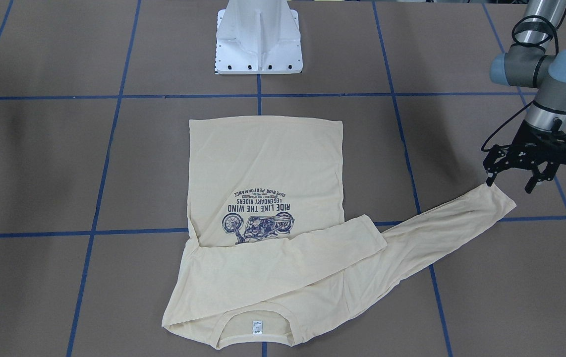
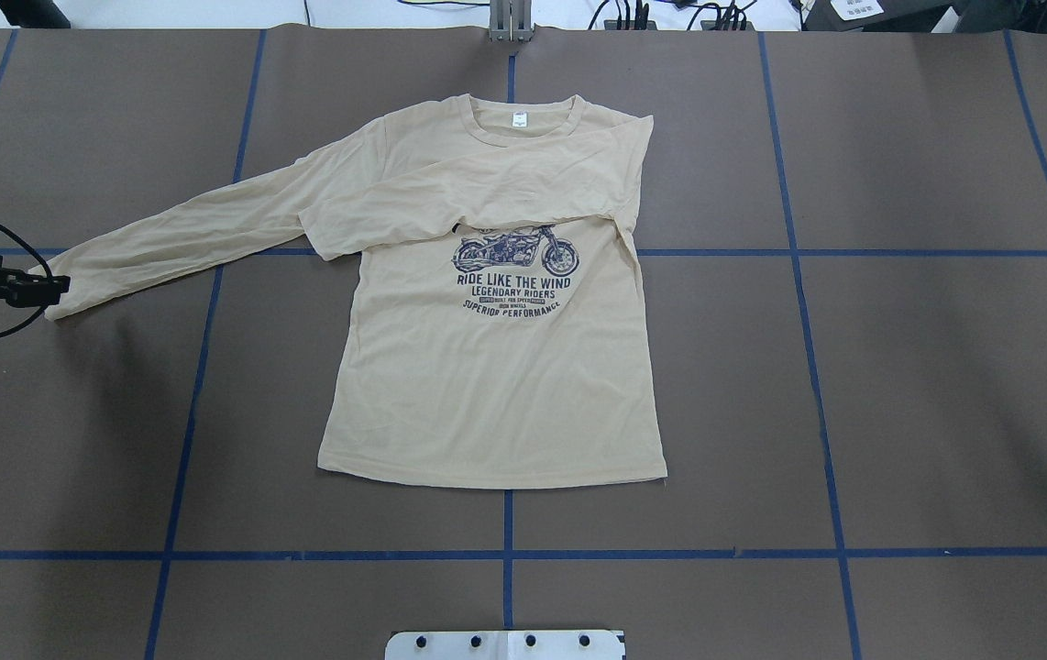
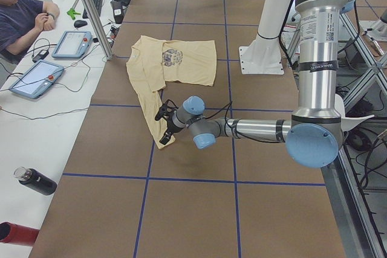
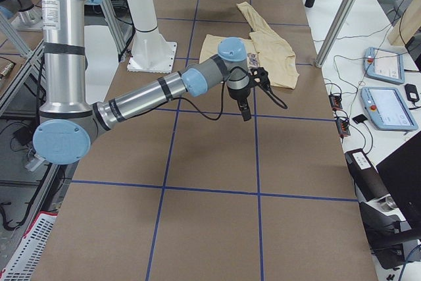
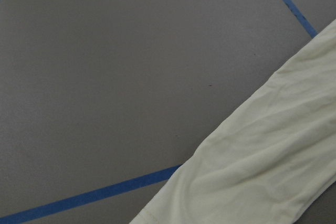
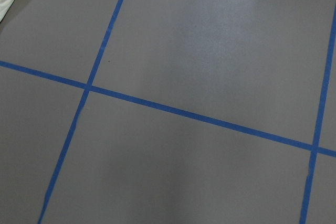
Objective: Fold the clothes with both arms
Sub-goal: 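Lower the left gripper to the other sleeve cuff and grasp it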
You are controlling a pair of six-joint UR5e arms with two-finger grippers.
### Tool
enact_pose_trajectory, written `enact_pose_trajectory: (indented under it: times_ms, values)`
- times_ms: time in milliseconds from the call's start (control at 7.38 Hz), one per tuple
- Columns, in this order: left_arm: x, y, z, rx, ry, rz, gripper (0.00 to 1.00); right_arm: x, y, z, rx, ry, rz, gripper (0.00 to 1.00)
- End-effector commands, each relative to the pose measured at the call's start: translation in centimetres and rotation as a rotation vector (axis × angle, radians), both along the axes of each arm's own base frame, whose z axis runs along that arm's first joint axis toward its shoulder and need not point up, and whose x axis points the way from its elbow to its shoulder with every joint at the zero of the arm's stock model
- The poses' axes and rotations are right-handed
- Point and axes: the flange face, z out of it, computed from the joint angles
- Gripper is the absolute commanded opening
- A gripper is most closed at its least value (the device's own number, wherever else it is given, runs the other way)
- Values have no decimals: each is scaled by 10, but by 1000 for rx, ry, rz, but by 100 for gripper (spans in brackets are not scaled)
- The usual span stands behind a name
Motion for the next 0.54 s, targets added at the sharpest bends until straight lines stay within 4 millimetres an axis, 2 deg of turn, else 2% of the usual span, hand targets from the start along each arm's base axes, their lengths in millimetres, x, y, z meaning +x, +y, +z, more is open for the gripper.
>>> enact_pose_trajectory:
  times_ms: [0,271,407]
  values:
    - [20,11,3,42,-40,55,100,3,2,5,0,-4,0,100]
    - [19,14,6,64,-64,86,56,3,2,5,-1,-4,1,100]
    - [19,15,7,71,-70,97,53,3,2,5,-1,-3,1,100]
